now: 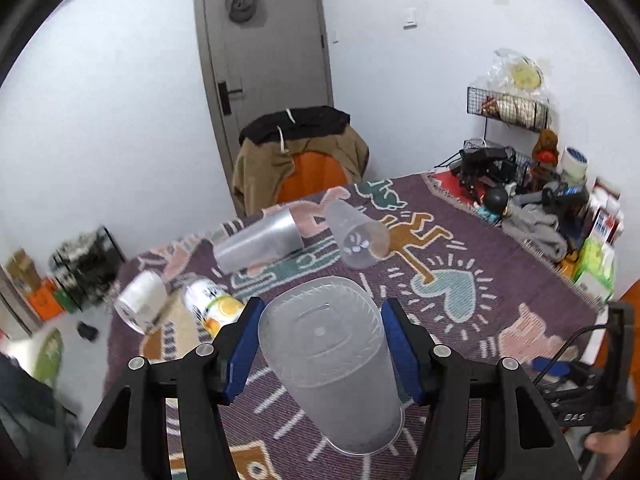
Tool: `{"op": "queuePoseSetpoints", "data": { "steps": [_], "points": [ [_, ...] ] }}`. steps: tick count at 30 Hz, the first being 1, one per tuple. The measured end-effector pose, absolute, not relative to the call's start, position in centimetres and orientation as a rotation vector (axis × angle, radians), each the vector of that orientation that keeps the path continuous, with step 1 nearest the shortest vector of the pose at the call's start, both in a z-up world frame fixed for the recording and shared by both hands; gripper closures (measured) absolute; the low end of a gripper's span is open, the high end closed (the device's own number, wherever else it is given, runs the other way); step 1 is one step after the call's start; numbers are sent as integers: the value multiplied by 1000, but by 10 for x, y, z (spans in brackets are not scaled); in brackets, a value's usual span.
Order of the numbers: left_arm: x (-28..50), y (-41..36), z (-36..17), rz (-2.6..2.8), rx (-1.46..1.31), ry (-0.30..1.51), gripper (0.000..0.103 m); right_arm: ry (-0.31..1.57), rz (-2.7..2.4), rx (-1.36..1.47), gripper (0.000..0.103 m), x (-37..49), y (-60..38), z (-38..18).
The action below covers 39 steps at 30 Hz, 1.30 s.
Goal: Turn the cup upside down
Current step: 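Carry the frosted cup with the left tool and lower it rim-down onto the blanket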
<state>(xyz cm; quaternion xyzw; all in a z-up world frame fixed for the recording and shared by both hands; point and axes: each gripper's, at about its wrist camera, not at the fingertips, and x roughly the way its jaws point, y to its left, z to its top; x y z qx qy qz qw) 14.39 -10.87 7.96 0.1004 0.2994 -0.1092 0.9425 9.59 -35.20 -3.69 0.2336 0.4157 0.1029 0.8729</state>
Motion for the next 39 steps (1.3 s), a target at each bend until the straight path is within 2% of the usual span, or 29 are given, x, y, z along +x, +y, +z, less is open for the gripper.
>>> {"op": "queuePoseSetpoints", "data": {
  "steps": [8, 19, 21, 23, 26, 28, 39],
  "points": [
    [135, -136, 77, -195, 342, 535, 42, 861, 221, 470, 6, 94, -349, -35],
    [144, -150, 57, -191, 393, 522, 40, 867, 222, 476, 6, 95, -351, -36],
    [144, -148, 57, -196, 377, 527, 35, 867, 223, 476, 6, 95, -351, -37],
    [142, -145, 60, -224, 346, 521, 15, 866, 223, 472, 6, 95, -350, -36],
    [134, -144, 67, -220, 351, 471, 3, 865, 225, 469, 6, 95, -349, -36],
    [129, -144, 71, -220, 355, 445, 0, 865, 225, 466, 6, 95, -349, -35],
    [104, -125, 86, -197, 306, 372, 0, 843, 235, 452, 6, 90, -344, -26]
  ]
}}
